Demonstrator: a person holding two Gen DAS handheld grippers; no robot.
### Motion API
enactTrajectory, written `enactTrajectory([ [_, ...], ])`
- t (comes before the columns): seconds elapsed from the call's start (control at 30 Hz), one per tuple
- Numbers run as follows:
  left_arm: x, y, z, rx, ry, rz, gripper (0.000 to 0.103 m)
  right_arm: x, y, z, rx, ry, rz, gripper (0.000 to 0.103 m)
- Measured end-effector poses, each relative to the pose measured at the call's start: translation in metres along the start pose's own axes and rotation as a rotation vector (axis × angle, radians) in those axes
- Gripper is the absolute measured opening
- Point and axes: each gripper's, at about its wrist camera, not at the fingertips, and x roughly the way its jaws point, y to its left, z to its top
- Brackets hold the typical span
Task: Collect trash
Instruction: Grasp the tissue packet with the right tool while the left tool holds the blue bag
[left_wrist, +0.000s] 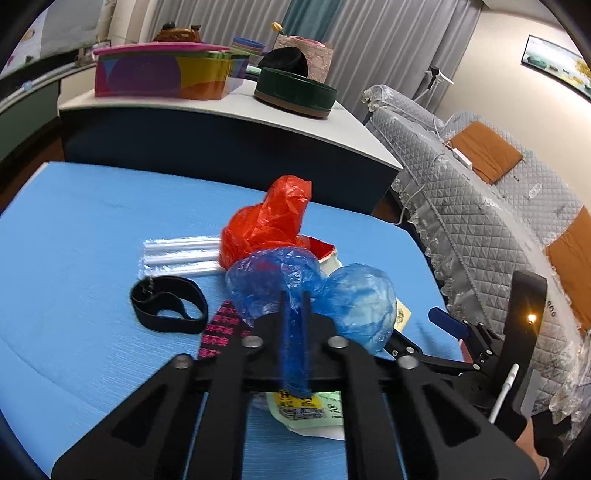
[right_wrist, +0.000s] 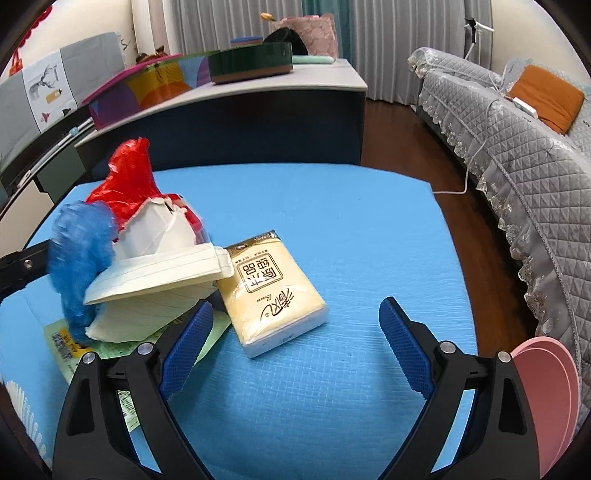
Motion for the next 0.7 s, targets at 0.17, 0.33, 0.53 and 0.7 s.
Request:
enactTrajectory([
  [0.17, -0.008, 0.008, 0.005, -0.017, -0.035, 0.038, 0.001, 0.007, 0.000, 0.001, -0.009, 0.026, -0.006, 0.090],
  [0.33, -0.013, 0.009, 0.006, -0.015, -0.044, 0.041, 0.001, 0.008, -0.002, -0.003, -0.013, 0.034, -0.006, 0.080],
  [0.53, -0.020, 0.007, 0.008, 0.001, -0.065, 0.039, 0.001, 0.002, -0.001, -0.008, -0.031, 0.043, 0.019, 0.024],
  [0.7, -0.024, 0.006, 0.008, 0.009, -0.074, 0.045, 0.001, -0.012, -0.004, -0.011, -0.028, 0.031, 0.029, 0.009],
])
